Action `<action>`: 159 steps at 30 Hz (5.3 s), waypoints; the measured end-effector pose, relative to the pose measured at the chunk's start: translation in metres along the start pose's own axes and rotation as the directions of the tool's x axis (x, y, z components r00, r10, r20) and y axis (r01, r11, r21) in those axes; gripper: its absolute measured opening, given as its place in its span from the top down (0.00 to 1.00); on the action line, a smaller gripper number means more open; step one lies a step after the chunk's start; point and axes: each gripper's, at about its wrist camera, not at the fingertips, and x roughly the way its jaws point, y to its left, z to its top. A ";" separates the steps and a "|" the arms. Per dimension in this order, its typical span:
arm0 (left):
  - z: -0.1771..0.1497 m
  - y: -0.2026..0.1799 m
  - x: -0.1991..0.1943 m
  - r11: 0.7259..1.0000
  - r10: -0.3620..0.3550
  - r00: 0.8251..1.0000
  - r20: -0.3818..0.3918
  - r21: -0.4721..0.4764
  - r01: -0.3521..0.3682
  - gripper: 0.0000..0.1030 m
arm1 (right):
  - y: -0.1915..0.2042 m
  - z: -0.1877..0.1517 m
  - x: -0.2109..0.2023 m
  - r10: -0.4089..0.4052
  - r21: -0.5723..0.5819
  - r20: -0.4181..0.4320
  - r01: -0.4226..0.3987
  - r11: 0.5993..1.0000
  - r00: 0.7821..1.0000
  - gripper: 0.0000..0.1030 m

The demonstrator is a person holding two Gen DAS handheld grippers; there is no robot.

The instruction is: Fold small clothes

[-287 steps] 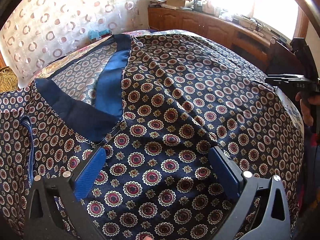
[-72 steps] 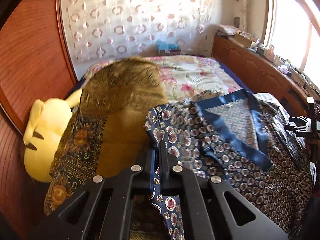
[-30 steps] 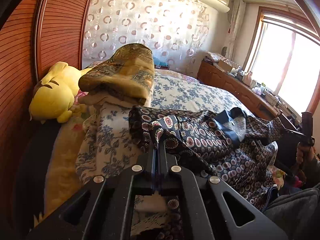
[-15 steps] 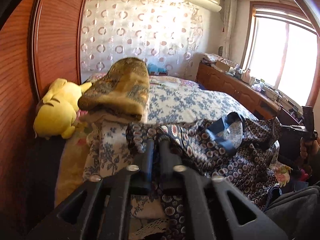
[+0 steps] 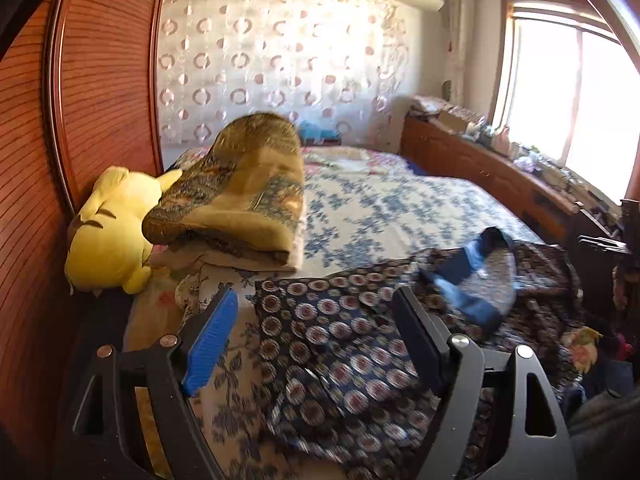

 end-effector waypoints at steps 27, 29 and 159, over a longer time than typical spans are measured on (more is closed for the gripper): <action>-0.005 0.033 0.098 0.998 0.028 0.974 -0.224 -0.055 -0.042 0.28 | -0.010 0.005 0.095 -0.056 0.074 -0.180 0.071 0.995 0.982 0.39; -0.006 0.033 0.096 0.998 0.020 0.977 -0.212 -0.061 -0.034 0.35 | -0.011 0.006 0.094 -0.045 0.080 -0.177 0.060 0.995 0.983 0.39; 0.047 -0.193 0.211 0.923 -0.165 0.928 -0.334 0.279 0.265 0.49 | -0.067 0.143 0.183 -0.051 0.043 -0.115 0.056 0.997 0.992 0.49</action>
